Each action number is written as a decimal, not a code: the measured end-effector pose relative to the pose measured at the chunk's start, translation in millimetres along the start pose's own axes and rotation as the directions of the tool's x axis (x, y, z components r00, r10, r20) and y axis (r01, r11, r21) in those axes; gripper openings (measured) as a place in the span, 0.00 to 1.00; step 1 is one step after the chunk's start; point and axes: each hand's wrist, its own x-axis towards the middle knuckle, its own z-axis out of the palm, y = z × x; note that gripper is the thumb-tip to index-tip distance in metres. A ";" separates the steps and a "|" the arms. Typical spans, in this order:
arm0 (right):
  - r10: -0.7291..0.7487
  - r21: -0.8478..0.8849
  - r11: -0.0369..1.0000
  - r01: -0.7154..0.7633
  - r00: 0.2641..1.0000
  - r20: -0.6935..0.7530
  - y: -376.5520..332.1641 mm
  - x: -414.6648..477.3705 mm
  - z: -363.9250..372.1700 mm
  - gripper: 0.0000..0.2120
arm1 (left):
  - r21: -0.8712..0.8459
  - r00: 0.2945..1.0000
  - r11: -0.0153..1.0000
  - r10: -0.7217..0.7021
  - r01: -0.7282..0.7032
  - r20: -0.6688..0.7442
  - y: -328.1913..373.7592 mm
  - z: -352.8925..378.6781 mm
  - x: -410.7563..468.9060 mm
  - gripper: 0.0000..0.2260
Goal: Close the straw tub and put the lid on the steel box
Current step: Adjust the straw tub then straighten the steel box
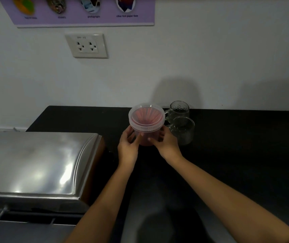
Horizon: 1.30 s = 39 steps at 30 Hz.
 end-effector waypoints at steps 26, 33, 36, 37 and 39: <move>-0.075 -0.160 0.985 0.060 0.993 -0.094 4.9 55.7 26.2 0.29 | 0.010 0.999 0.999 -0.035 0.035 0.016 4.2 18.0 44.0 0.23; -0.083 -0.189 0.980 0.059 0.989 -0.119 7.0 64.2 31.9 0.33 | 0.009 0.998 1.000 -0.025 0.024 0.053 2.9 18.5 49.5 0.22; -0.079 -0.188 0.981 0.057 0.991 -0.112 7.2 64.9 31.6 0.33 | 0.001 0.998 1.000 -0.028 0.028 0.054 3.2 18.9 49.9 0.23; -0.077 -0.186 0.981 0.056 0.991 -0.110 7.0 64.7 31.5 0.34 | 0.001 0.998 1.000 -0.027 0.027 0.051 3.4 19.1 50.1 0.22; -0.079 -0.189 0.980 0.057 0.991 -0.109 6.5 63.8 31.3 0.35 | 0.012 0.999 1.000 -0.026 0.025 0.047 3.8 19.7 49.9 0.22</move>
